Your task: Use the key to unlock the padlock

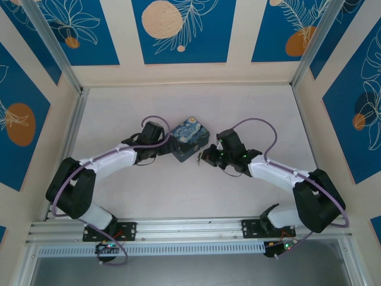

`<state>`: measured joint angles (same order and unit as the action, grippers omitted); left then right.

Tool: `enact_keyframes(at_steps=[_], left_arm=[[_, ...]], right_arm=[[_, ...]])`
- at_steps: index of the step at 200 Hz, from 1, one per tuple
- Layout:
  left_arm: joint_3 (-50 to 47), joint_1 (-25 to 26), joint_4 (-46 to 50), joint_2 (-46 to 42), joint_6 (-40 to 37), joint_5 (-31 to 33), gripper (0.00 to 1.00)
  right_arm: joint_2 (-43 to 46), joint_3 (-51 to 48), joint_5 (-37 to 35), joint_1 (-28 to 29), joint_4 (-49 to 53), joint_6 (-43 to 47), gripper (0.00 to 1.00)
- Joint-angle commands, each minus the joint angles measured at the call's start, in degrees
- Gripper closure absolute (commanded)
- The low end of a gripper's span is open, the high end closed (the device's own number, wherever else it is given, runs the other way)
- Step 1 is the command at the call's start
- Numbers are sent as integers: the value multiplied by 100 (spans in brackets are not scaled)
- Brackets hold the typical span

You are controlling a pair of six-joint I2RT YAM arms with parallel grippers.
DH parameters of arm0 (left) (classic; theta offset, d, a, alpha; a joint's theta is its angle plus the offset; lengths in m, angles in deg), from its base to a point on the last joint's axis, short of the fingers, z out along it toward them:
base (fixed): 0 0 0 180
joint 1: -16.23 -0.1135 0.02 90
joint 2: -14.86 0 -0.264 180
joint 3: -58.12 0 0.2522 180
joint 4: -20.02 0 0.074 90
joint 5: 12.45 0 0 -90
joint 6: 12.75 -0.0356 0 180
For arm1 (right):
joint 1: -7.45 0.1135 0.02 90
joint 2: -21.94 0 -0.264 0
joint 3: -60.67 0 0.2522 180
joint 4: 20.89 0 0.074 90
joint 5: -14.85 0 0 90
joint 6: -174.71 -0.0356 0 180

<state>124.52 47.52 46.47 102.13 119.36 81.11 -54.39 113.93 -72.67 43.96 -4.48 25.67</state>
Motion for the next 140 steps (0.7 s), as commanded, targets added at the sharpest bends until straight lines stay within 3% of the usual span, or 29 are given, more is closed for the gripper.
enact_keyframes(at_steps=[1, 28, 58, 89, 118, 140], left_arm=[[504, -328, 599, -200, -318, 92, 0], [1057, -796, 971, -175, -528, -130, 0], [1495, -1382, 1223, -241, -575, -565, 0], [1696, -1775, 1476, -447, -701, -719, 0], [1552, -2064, 1556, -779, -846, -795, 0], [1305, -2239, 1535, -1037, -921, -811, 0]], right_arm=[[9, 57, 1, 579, 32, 29, 100], [-657, 633, -116, 1326, -107, 35, 100], [-1706, 1580, -70, 1788, -175, 116, 100], [-2532, 2417, 88, 1911, -274, 119, 100], [-2714, 2853, 65, 1883, -105, 272, 100], [-2520, 2832, 34, 1742, -26, 425, 87]])
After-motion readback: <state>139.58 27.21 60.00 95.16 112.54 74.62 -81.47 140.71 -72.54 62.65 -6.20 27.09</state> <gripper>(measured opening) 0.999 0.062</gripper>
